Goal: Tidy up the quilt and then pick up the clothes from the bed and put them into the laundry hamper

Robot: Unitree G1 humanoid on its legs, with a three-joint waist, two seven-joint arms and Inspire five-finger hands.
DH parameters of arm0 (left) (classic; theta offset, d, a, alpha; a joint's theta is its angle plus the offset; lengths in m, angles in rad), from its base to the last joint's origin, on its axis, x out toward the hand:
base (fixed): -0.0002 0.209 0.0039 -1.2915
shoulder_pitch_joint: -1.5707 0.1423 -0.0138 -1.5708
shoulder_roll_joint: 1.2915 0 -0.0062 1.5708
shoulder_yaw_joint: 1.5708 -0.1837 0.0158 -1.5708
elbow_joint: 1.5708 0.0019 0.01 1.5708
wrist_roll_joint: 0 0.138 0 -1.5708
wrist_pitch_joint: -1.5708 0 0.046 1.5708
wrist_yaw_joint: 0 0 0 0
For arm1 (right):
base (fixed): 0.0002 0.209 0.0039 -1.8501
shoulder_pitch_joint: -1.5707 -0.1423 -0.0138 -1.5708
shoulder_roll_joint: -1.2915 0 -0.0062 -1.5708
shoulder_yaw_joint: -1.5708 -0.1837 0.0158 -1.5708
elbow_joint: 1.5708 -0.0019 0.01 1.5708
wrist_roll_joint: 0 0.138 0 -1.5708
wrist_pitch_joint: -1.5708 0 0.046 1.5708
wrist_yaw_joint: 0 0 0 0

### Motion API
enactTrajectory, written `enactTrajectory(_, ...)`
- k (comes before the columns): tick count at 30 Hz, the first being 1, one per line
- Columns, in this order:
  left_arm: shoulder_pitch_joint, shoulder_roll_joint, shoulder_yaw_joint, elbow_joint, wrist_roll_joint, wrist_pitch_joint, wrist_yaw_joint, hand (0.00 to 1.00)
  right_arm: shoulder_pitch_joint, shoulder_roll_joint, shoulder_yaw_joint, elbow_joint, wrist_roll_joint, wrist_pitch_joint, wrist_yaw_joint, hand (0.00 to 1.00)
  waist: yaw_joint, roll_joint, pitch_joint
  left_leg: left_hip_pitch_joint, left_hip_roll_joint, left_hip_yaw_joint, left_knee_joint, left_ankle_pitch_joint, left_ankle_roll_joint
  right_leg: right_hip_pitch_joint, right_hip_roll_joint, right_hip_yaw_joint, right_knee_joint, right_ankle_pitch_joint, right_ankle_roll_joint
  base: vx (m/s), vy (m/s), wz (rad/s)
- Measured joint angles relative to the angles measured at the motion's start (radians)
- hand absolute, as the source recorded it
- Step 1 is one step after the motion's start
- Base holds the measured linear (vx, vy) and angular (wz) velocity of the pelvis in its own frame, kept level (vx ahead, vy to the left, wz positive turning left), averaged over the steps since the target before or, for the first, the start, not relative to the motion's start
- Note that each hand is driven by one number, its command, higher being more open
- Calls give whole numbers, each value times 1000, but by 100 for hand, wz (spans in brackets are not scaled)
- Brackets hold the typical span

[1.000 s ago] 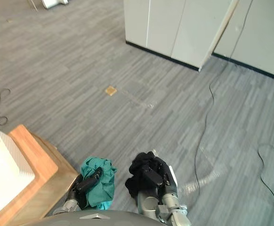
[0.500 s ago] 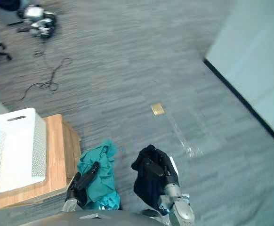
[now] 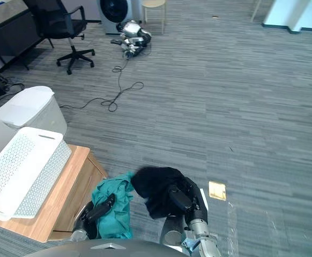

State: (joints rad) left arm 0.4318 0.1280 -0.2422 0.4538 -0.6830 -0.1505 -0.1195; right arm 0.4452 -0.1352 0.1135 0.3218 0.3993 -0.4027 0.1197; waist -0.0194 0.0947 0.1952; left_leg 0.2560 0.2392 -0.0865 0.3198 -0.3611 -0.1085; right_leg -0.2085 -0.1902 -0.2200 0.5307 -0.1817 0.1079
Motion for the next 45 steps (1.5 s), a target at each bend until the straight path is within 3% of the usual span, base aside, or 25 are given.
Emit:
enactTrajectory(2,2,-16,27,-3,-54,0,-2,0,-8,-12,12,0,0,0,14,0,1,5,-1,-74,21,3,140,47,27,65,3,-61,-39,-17,-10,169,-286,79)
enactTrajectory(4,11,-37,59,-35,-59,0,-3,0,-8,-38,33,-17,-1,0,45,0,6,6,3,-190,93,110,352,146,43,208,15,-167,-165,-5,-33,211,-254,105)
enactTrajectory(5,11,-41,62,-43,-58,1,-4,0,-8,-45,33,-28,-2,0,48,0,16,4,3,-213,95,141,382,139,40,239,10,-188,-190,-4,-35,266,-189,105)
enactTrajectory(7,12,-59,62,-98,-59,14,-7,0,-33,-65,29,-79,-2,0,51,0,41,-5,6,-302,33,317,391,50,47,332,-38,-291,-247,-3,-29,245,-88,117)
enactTrajectory(9,12,-73,62,-132,-57,21,-7,0,-61,-65,19,-99,-3,0,57,0,46,-5,5,-342,-29,456,308,54,59,377,-65,-364,-265,5,-1,250,26,119)
enactTrajectory(10,24,-80,62,-152,-56,21,-6,0,-73,-63,16,-102,-2,1,63,0,45,0,-1,-348,-52,604,211,85,124,412,-71,-423,-269,3,17,360,55,158)
enactTrajectory(11,23,-78,64,-152,-55,21,2,0,-82,-54,19,-101,-3,7,65,0,43,-23,-31,-326,-92,663,136,92,161,428,-91,-460,-277,6,30,340,42,154)
enactTrajectory(13,31,-79,81,-157,-54,20,9,0,-94,-52,44,-101,-12,16,67,0,64,-59,-39,-312,-135,678,96,109,188,462,-97,-461,-322,39,50,369,6,98)
enactTrajectory(14,31,-76,109,-147,-54,20,11,0,-117,-42,60,-98,-40,29,68,0,84,-70,-31,-338,-97,677,195,92,221,499,-79,-452,-360,89,41,365,-23,54)
enactTrajectory(15,26,-75,122,-145,-54,20,11,0,-126,-30,66,-97,-42,32,68,0,101,-67,-21,-376,-72,692,288,74,229,513,-65,-441,-353,107,41,289,14,59)
enactTrajectory(16,34,-75,127,-140,-52,20,10,0,-125,-22,69,-99,-42,32,67,0,96,-83,-34,-379,-126,689,163,76,186,520,-99,-435,-291,98,53,192,107,84)
enactTrajectory(17,43,-70,118,-144,-51,20,5,0,-121,-21,61,-86,-41,33,56,0,84,-93,-44,-346,-178,688,58,126,246,486,-152,-414,-132,80,66,164,132,106)
enactTrajectory(19,36,-59,128,-145,-17,21,-4,0,-127,-15,69,-90,-41,36,37,0,65,-108,-43,-308,-238,609,-10,129,244,371,-200,-281,171,63,40,181,60,109)
enactTrajectory(21,35,-49,123,-146,-11,21,-8,0,-120,-14,84,-101,-43,33,30,0,49,-102,-31,-251,-262,548,-52,133,242,258,-169,-158,366,14,22,292,-58,116)
enactTrajectory(23,41,-23,108,-147,-11,21,-17,0,-94,-4,89,-111,-64,21,19,0,37,-95,-27,-188,-279,474,-88,135,239,190,-124,-100,410,-33,12,296,-106,123)
enactTrajectory(25,26,15,93,-151,-10,21,-31,0,-58,-6,88,-175,-80,-2,-5,0,8,-95,-26,-156,-293,340,-108,140,231,95,-56,-22,312,-84,-42,241,-174,163)
enactTrajectory(27,6,29,94,-157,-10,23,-51,0,-31,-6,67,-254,-81,-24,-53,0,-12,-98,-24,-149,-297,229,-114,145,223,63,17,85,146,-93,-43,171,-225,185)
enactTrajectory(29,20,48,95,-205,24,26,-72,0,-17,-3,32,-353,-106,-76,-133,0,-9,-133,-26,-143,-323,143,-111,132,202,54,35,176,-74,-13,-28,142,-266,155)
enactTrajectory(30,37,66,100,-227,31,26,-79,0,-29,0,17,-385,-123,-104,-160,0,-7,-159,-25,-143,-340,119,-94,115,186,59,26,198,-124,35,6,108,-249,79)
enactTrajectory(33,75,29,97,-229,31,35,-86,0,-76,-20,-71,-509,-159,-138,-199,0,13,-94,-39,-150,-268,108,-83,93,146,134,72,129,-246,62,-19,191,-246,43)
enactTrajectory(35,78,13,101,-230,32,45,-106,0,-78,-28,-146,-606,-159,-143,-212,0,1,-89,-41,-141,-239,185,-114,115,108,200,74,69,-330,88,-27,164,-139,76)
enactTrajectory(37,87,-9,125,-267,54,68,-143,0,-130,-71,-237,-708,-152,-143,-202,0,1,-90,-42,-123,-224,311,-165,138,109,236,76,33,-380,98,-24,115,-59,48)
enactTrajectory(39,87,-11,132,-271,67,71,-161,0,-218,-119,-264,-743,-141,-141,-159,0,10,-89,-48,-122,-227,318,-178,145,104,244,76,33,-406,107,-20,91,-1,2)
enactTrajectory(44,68,-13,135,-271,84,84,-192,0,-429,-211,-236,-771,-118,-8,-40,0,15,-93,-81,-123,-233,330,-190,160,83,274,69,-3,-453,131,-15,69,21,19)
enactTrajectory(45,61,-15,127,-271,100,85,-199,0,-466,-233,-211,-769,-120,53,-23,0,17,-91,-95,-121,-233,328,-201,165,83,285,67,-25,-457,133,-15,73,10,50)
